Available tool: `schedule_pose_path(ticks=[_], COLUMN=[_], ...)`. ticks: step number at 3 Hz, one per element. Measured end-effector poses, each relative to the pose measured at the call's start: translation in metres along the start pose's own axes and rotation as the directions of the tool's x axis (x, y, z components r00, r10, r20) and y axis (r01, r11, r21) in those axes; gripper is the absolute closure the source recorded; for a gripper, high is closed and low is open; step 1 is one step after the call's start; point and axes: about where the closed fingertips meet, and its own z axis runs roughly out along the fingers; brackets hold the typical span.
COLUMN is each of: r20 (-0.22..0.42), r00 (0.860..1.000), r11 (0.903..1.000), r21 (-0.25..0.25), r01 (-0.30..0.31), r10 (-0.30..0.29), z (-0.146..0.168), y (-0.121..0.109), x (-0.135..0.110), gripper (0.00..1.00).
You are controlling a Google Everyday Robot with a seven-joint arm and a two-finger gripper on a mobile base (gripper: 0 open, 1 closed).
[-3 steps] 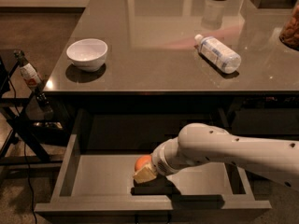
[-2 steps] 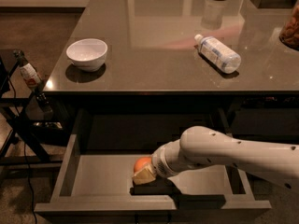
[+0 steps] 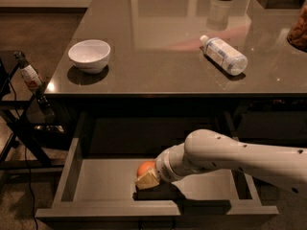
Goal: Place orange into top drawer
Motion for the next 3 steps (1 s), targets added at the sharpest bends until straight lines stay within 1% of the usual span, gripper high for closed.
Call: schedule_pose_path(ticks=[1,2,3], r20=[0.000,0.000,0.000], r00=[1.000,1.000,1.000], r11=[1.0000,1.0000,1.0000], r21=[0.000,0.000,0.000], r01=[0.000,0.000,0.000], r10=[0.000,0.000,0.000], z=[0.0000,0.0000,0.0000], y=[0.0000,0.0000,0.0001], x=[0.0000,0.0000,0.0000], gripper=[0.34,0.13,0.00])
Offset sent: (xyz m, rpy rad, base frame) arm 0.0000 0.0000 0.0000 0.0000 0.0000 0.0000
